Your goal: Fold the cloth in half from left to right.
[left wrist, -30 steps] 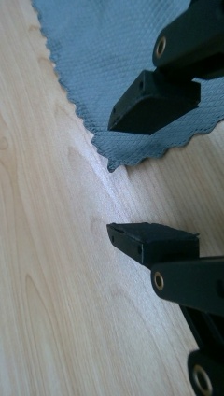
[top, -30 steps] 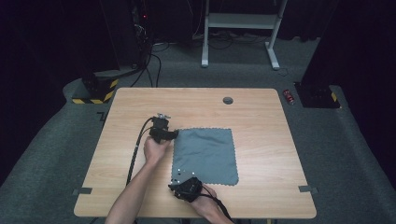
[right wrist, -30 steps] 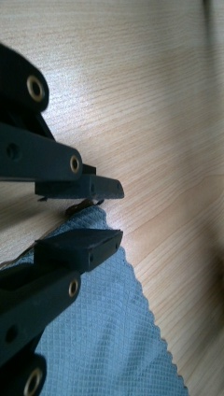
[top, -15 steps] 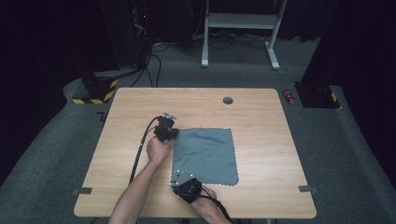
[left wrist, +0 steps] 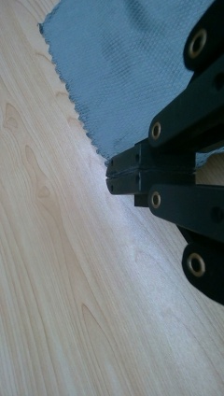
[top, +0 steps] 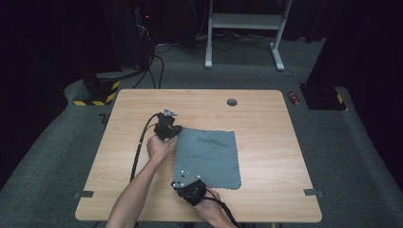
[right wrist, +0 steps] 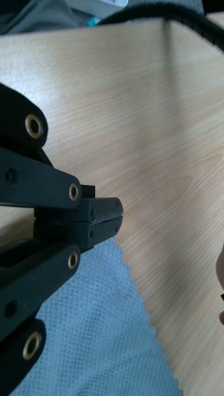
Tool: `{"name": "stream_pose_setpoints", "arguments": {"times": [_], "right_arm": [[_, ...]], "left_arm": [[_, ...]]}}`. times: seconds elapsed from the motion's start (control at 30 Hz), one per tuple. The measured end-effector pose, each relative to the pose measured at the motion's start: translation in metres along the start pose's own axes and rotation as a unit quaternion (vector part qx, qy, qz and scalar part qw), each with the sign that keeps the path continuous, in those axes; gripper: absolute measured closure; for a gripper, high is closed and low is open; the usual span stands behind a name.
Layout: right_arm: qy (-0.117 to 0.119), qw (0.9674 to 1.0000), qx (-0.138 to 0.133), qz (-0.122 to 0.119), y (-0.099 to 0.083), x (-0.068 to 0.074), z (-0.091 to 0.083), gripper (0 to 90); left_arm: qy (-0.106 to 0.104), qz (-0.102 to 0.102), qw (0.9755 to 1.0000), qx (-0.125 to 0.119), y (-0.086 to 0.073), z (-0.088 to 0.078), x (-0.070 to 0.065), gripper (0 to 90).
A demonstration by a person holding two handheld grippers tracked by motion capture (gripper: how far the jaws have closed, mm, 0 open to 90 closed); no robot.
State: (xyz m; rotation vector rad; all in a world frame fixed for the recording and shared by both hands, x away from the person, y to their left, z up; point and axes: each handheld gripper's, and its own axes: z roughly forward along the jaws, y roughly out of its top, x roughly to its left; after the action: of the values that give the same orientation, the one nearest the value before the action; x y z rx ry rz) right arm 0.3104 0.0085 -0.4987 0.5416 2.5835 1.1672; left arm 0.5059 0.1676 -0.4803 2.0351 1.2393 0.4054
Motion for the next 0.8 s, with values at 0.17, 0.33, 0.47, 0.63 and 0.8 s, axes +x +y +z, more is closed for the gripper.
{"name": "stream_pose_setpoints", "arguments": {"times": [0.17, 0.33, 0.47, 0.63, 0.8], "right_arm": [[0.015, 0.9998, -0.013, 0.005, 0.008, 0.000, -0.002, 90.0], [0.033, 0.9993, -0.019, 0.001, 0.017, 0.004, 0.000, 90.0], [0.043, 0.9987, -0.028, -0.002, 0.025, 0.008, 0.002, 90.0], [0.051, 0.9981, -0.033, -0.006, 0.031, 0.012, 0.003, 90.0], [0.050, 0.9979, -0.040, -0.002, 0.030, 0.011, 0.001, 90.0]], "left_arm": [[-0.003, -0.004, 1.0000, -0.003, 0.000, -0.008, 0.007, 90.0], [-0.007, -0.004, 1.0000, -0.005, -0.002, -0.022, 0.016, 90.0], [-0.005, -0.010, 0.9998, -0.013, -0.005, -0.038, 0.026, 90.0], [-0.003, -0.021, 0.9996, -0.019, -0.010, -0.049, 0.033, 90.0], [-0.008, -0.020, 0.9996, -0.017, -0.011, -0.045, 0.031, 90.0]]}}
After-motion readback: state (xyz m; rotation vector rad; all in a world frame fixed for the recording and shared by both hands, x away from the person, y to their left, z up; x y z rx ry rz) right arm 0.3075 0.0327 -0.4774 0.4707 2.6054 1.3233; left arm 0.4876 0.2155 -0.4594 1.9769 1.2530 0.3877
